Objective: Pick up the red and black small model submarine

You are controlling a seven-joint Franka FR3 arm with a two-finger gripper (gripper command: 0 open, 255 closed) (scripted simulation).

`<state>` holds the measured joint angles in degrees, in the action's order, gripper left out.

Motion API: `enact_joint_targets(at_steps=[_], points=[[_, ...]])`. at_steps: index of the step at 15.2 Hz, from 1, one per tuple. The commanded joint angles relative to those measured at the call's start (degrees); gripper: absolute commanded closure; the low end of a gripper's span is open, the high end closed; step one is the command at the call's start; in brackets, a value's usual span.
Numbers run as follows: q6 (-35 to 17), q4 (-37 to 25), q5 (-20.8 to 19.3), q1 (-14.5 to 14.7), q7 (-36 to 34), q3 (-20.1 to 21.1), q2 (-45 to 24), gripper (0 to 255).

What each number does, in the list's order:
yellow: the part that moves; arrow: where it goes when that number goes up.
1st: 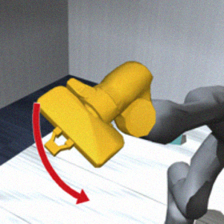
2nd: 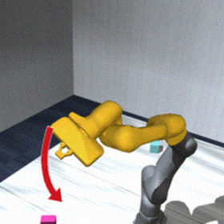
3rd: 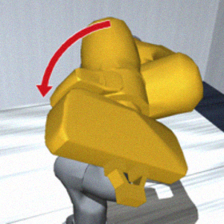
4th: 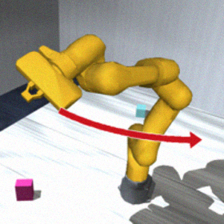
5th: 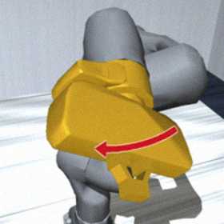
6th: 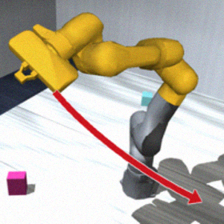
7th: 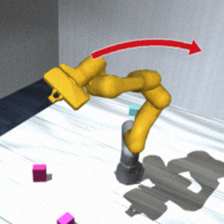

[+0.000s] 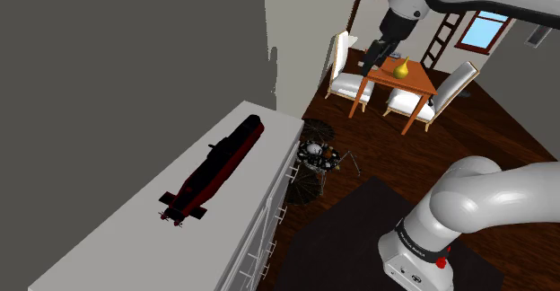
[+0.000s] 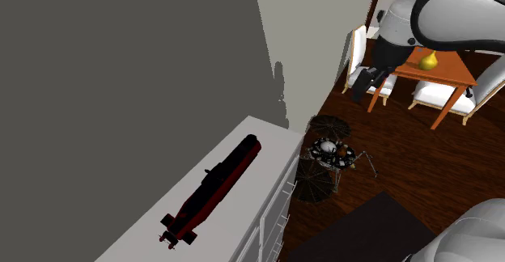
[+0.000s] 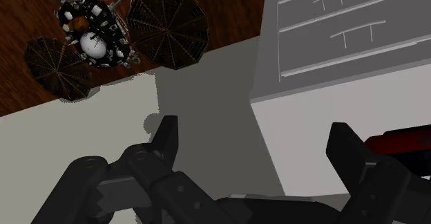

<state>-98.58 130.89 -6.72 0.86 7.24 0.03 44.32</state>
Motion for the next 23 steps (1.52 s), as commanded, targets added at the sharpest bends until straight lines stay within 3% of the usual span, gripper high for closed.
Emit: enact_joint_targets(at_steps=[1,12,23], points=[[0.0,0.0,0.0,0.0,0.0,0.0,0.0,0],[-5.0,3.4,8.4,2.1,-20.4,13.7,-4.4,0],[-11.7,-2.8,12.5,1.9,-41.2,28.0,-18.6,0]])
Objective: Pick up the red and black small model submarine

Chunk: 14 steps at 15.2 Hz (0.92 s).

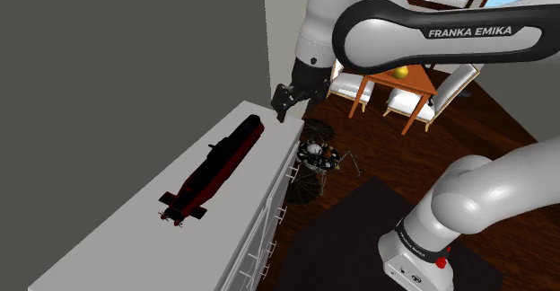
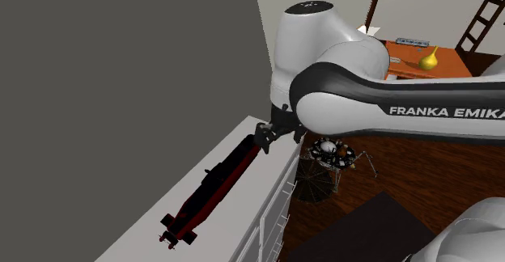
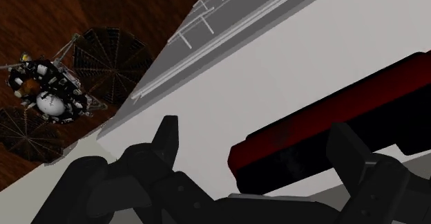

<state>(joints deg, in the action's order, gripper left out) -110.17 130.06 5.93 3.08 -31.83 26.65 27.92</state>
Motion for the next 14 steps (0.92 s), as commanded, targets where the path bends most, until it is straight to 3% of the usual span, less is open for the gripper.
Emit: enact_joint_targets(at_steps=[1,7,11,14], points=[[-0.7,-3.0,-0.3,-0.6,-4.1,2.7,-3.9,0],[-3.6,-10.9,-3.9,-2.0,-17.2,10.6,-16.1,0],[-4.5,-17.9,-9.8,-1.8,-27.1,15.0,-26.2,0],[-4.0,-24.1,-15.4,0.3,-34.6,16.6,-34.7,0]])
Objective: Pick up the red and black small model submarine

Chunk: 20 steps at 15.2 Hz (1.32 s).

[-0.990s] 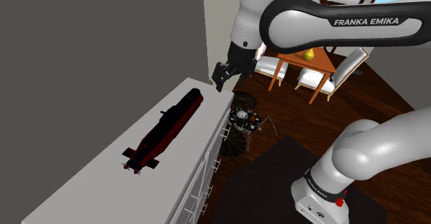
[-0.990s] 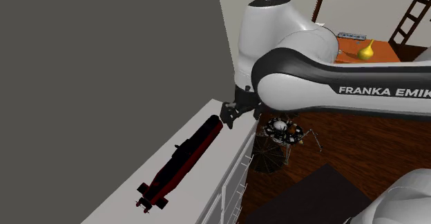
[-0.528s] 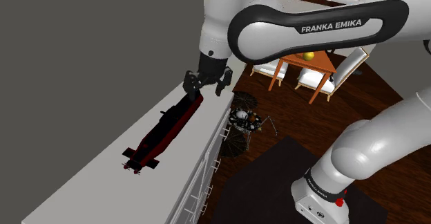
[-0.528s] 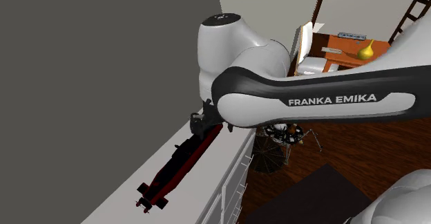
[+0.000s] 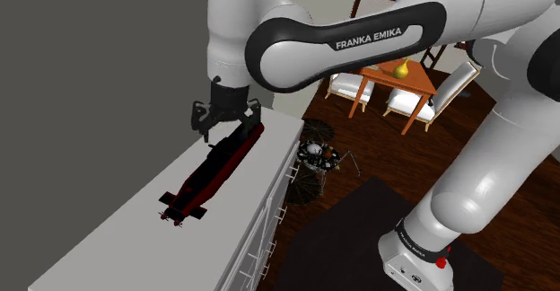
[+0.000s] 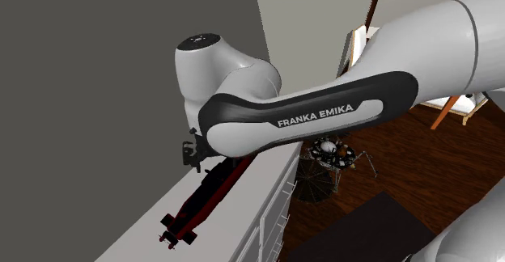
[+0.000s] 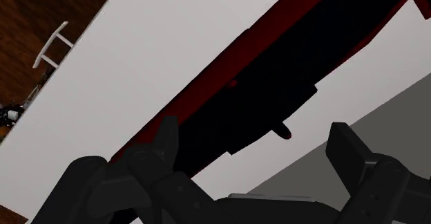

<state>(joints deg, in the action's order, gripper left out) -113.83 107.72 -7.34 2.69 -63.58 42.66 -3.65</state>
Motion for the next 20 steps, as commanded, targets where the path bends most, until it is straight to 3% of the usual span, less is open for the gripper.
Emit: enact_joint_targets(at_steps=[1,10,11,20], points=[[-0.3,-2.4,-2.7,1.2,-3.5,0.4,-3.9,0],[-5.6,1.6,-4.5,1.6,-5.0,-0.1,-5.7,0],[-5.6,1.7,-4.5,1.6,-5.0,-0.1,-5.7,255],[-5.6,1.6,-4.5,1.6,-5.0,-0.1,-5.7,255]])
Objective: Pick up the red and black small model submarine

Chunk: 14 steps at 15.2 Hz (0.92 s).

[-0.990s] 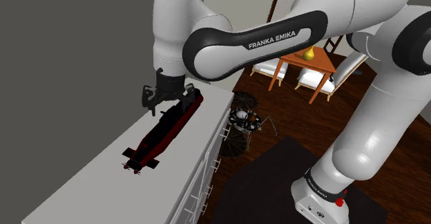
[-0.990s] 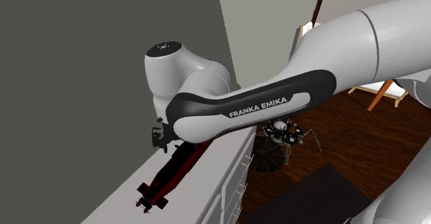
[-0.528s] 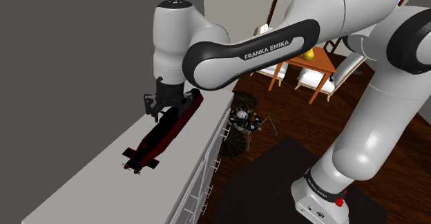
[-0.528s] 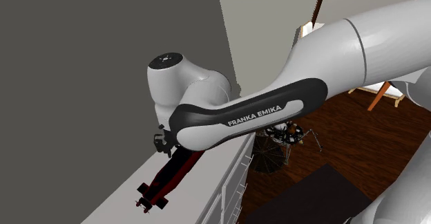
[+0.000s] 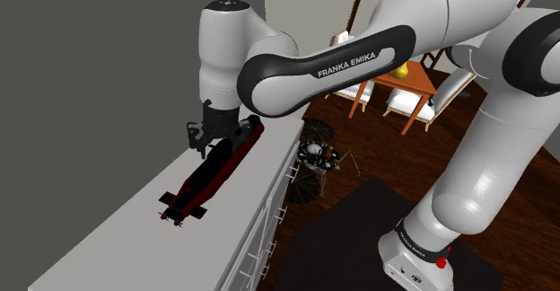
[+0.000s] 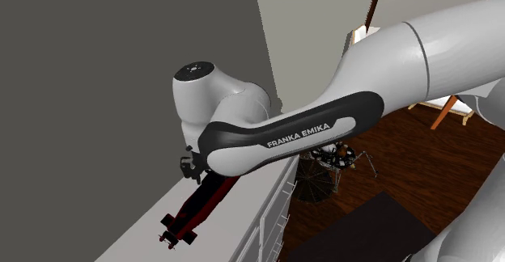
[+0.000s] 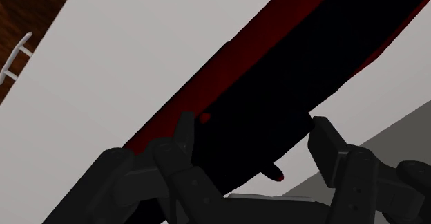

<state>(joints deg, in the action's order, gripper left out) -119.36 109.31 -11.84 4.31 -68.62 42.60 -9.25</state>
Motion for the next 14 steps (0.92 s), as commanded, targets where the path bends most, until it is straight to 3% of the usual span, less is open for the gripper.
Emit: enact_joint_targets(at_steps=[1,14], points=[[0.6,-0.5,0.3,-0.1,0.3,0.1,0.2,255],[9.9,-8.1,2.8,-0.4,2.5,0.5,2.7,255]])
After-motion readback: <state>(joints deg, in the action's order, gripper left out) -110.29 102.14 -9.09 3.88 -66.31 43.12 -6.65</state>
